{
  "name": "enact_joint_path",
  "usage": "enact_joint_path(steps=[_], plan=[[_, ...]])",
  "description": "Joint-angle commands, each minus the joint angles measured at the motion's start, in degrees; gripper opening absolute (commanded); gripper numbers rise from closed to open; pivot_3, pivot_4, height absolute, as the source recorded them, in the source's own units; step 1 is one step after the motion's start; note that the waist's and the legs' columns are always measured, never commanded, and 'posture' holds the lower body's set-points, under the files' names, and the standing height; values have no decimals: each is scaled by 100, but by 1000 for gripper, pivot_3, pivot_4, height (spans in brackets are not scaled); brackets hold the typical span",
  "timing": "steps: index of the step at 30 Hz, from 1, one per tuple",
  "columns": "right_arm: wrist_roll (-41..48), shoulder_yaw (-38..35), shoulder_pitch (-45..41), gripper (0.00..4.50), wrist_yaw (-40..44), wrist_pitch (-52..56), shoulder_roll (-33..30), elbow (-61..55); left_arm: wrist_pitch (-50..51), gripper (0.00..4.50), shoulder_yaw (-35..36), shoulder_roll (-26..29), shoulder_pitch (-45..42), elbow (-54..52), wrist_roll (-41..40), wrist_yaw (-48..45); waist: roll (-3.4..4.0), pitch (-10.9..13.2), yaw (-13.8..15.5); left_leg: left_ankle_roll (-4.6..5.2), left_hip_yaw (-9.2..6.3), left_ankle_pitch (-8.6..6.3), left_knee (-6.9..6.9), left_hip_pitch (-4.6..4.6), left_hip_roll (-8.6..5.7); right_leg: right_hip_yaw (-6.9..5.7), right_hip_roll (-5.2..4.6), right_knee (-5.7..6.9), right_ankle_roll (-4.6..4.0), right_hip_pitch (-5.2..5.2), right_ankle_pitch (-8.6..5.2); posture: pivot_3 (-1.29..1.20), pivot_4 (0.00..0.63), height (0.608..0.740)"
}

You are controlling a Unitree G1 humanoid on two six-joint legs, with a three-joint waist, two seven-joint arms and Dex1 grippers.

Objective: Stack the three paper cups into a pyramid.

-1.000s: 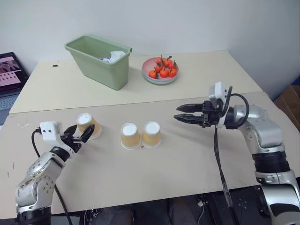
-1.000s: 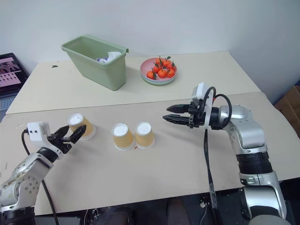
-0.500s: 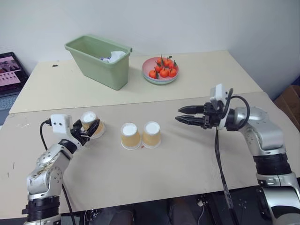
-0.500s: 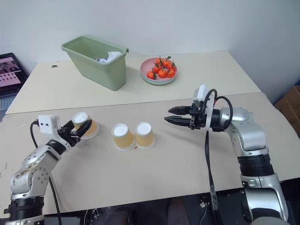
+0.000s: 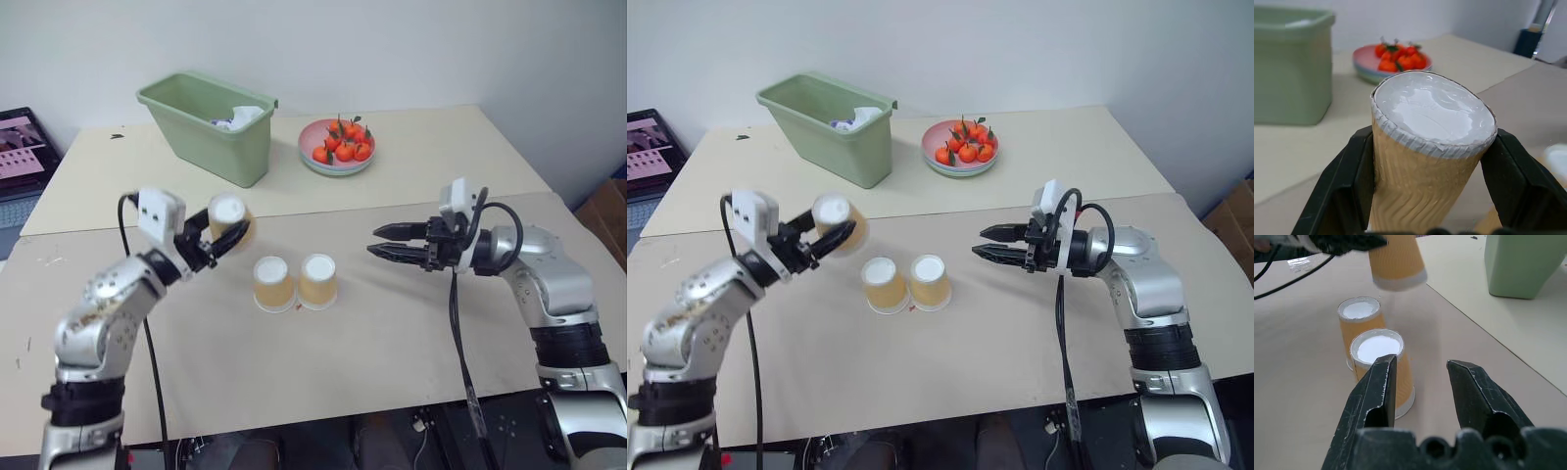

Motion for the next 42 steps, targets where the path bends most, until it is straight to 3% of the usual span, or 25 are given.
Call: enact_joint_path(steps=[1,5,10,24,42], plan=[[55,-114,-51,2058,-1,-106,-49,-163,672,2811,207,475,-780,-13,-824,-634,-6,3,-15,0,0,0,0,-3,0,-1,0,1,0,-2,0,0,150,728],[82,-169,44,2058,-44,-67,-94,-259,1318,2811,163,812,-849,-49,-1552,-1311,-1,1,-49,1,-1,0,0,-13,0,-1,1,5,1,-12,0,0,150,728],[239,-257,178,2058,-74,114,-166,-559,1091,2811,-498,1059,-466,-92,-1101,-1995,-1,1,-31,3,-1,-2,-1,-34,0,-2,1,6,3,-29,1,0,150,728],[386,-307,365,2058,-208,311,-280,-859,1033,2811,-779,368,-1067,361,-921,-2118,-1,2,5,-2,-3,2,5,-73,-3,-2,0,7,6,-66,5,0,150,728],[385,-315,316,2058,-298,285,-274,-769,1126,2811,-837,339,-886,309,-800,-2200,-1,1,-6,6,-2,-3,40,-77,-4,-1,0,26,6,-67,5,0,150,728]])
